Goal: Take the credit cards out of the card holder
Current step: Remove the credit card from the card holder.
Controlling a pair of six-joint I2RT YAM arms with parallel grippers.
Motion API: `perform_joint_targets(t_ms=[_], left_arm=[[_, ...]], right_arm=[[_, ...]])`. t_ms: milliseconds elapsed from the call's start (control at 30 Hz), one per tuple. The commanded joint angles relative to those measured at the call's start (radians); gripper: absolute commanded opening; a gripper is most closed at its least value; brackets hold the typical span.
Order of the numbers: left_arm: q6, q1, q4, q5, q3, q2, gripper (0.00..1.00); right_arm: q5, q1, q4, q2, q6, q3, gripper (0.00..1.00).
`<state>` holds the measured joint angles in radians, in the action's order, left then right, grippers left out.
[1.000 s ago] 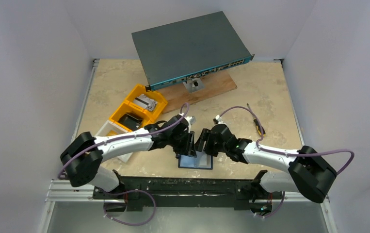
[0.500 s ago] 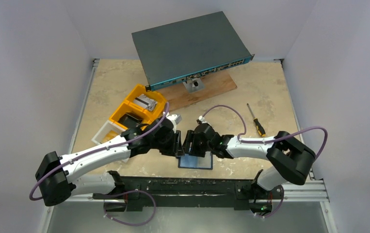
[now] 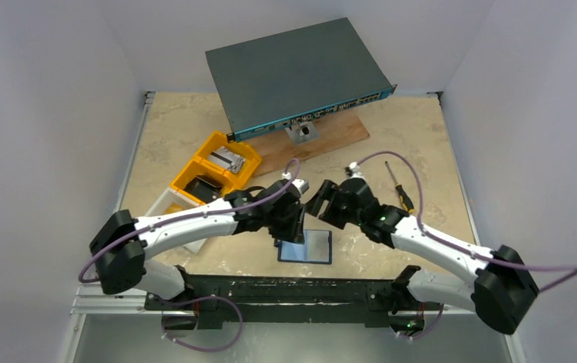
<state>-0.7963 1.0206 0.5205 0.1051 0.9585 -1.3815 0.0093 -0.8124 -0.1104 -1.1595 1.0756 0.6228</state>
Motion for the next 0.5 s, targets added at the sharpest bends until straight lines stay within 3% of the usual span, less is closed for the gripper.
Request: perform_joint_targets(t_ms=[0,200,467], left_arm=[[0.061,0.05,0.028,-0.082,0.156,-0.141,0.33],[0.11,0.103,0.095,-0.15,0.343,-0.362,0.42],[0.156,0.142,0.176,-0.207,0.46,-0.521,0.5]], right_arm=[[0.064,0.15,-0.168,0.145,-0.024,-0.102,0.71],[0.113,0.25,-0.327,0.312,-0.014,-0.173,0.82],[0.096,0.276,-0.355,0.379,-0.002,-0.216,0.83]])
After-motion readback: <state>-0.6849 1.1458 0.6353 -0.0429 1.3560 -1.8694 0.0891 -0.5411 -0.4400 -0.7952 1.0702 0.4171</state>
